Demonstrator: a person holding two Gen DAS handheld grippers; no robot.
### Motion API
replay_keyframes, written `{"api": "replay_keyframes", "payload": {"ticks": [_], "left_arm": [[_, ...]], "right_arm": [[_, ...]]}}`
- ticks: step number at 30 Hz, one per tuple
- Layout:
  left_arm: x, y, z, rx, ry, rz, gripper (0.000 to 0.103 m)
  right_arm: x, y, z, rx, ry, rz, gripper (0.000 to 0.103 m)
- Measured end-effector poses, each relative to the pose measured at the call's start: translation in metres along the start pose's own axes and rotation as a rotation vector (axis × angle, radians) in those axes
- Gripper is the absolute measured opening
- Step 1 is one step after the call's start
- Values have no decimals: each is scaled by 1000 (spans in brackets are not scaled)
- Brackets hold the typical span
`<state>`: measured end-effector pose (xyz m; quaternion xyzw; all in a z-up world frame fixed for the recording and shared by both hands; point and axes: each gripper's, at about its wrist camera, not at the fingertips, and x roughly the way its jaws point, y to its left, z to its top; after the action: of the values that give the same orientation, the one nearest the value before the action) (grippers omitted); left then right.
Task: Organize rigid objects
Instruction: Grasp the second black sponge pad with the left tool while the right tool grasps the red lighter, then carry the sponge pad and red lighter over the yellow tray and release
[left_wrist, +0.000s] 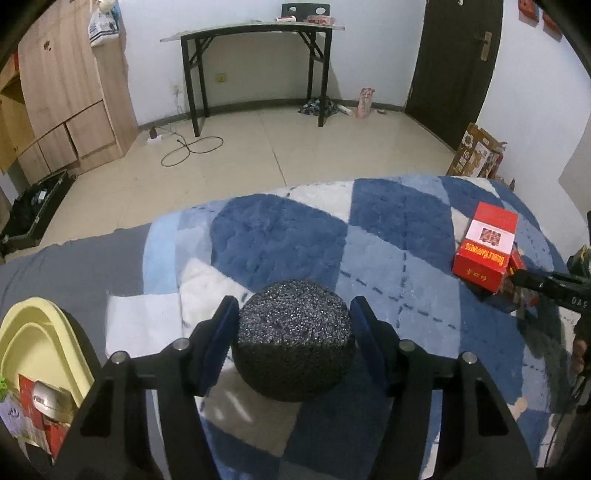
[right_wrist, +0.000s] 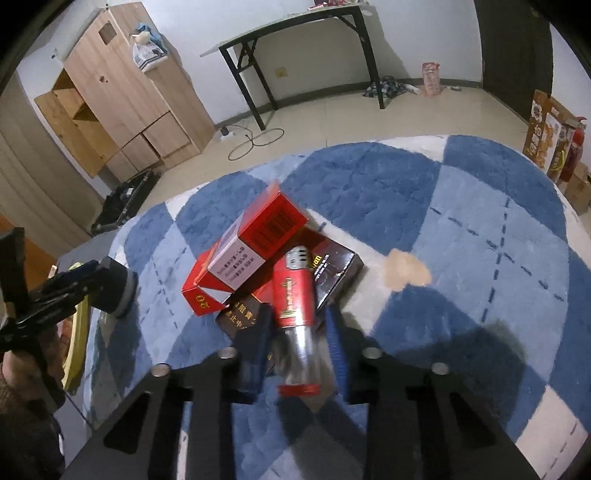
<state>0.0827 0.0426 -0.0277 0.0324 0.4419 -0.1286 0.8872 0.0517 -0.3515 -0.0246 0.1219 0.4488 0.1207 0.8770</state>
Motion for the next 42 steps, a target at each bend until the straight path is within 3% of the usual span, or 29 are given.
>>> {"api": "replay_keyframes", "payload": {"ticks": [7, 12, 15, 17, 21, 23, 26, 31, 35, 42], "left_arm": [[-28, 7, -5, -22, -13, -62, 63], [-80, 27, -16, -50, -83, -79, 62], [-123, 64, -33, -109, -121, -35, 62], [-149, 92, -49, -149, -149, 28, 62], [-186, 159, -95, -233, -129, 153, 62], [-191, 191, -115, -249, -92, 223, 62], [-188, 223, -125, -266, -67, 268, 62], [-174, 262, -111, -349, -114, 247, 62], [-148, 270, -86, -323, -104, 226, 62], [-104, 269, -68, -252, -29, 209, 63]], "right_arm": [[-11, -11, -5, -22, 4, 65, 21], [-38, -17, -7, -12, -41, 48, 21], [-60, 2, -8, -106, -59, 34, 21], [-70, 37, -11, -215, -60, 35, 21], [-68, 116, -18, -328, -34, 187, 21], [-54, 166, -24, -394, 10, 267, 21], [-20, 248, -31, -489, 81, 365, 21], [41, 360, -31, -591, 194, 446, 21], [81, 433, -29, -708, 260, 445, 21], [125, 481, -42, -797, 339, 413, 21]]}}
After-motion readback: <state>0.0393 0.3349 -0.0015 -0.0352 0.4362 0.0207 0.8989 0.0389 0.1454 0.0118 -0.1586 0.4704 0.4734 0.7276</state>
